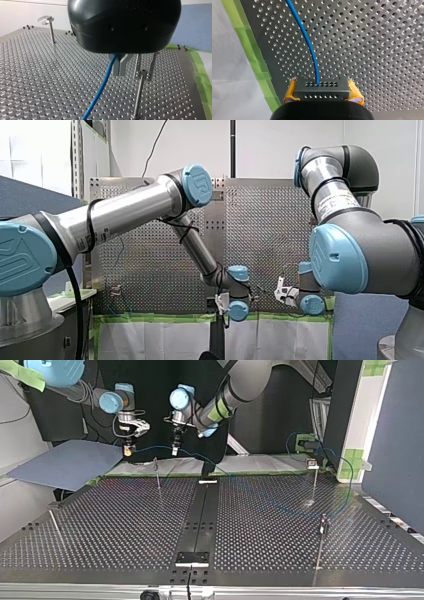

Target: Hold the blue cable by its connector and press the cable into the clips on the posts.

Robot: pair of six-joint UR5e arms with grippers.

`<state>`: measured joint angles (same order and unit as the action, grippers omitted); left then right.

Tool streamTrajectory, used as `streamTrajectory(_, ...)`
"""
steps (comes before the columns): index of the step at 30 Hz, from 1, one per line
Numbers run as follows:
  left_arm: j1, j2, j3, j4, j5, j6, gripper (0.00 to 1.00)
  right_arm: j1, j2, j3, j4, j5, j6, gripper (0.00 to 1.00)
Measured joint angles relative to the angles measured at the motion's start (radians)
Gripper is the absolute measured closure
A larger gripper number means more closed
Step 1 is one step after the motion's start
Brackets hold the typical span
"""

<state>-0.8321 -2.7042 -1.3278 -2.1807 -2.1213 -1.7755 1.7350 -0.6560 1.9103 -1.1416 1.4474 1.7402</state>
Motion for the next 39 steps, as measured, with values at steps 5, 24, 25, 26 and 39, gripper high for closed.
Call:
streamTrajectory(5,0.000,-0.004,0.031,-0.013,0.001,0.000,1.00,-0.002,0.000,-0.006,0.016,-0.019,-0.043,1.00)
streamTrajectory(24,0.027,-0.095,0.149,-0.116,-0.017,0.009,1.00,-0.031,0.002,-0.029,0.040,-0.038,-0.075,1.00)
streamTrajectory(25,0.029,-0.095,0.152,-0.119,-0.019,0.009,1.00,-0.033,0.002,-0.029,0.040,-0.041,-0.074,1.00)
streamTrajectory(26,0.031,-0.095,0.156,-0.123,-0.021,0.009,1.00,-0.035,0.003,-0.029,0.039,-0.043,-0.074,1.00)
streamTrajectory(39,0.037,-0.096,0.194,-0.187,-0.004,0.043,1.00,-0.053,0.028,-0.059,0.032,-0.076,-0.087,1.00)
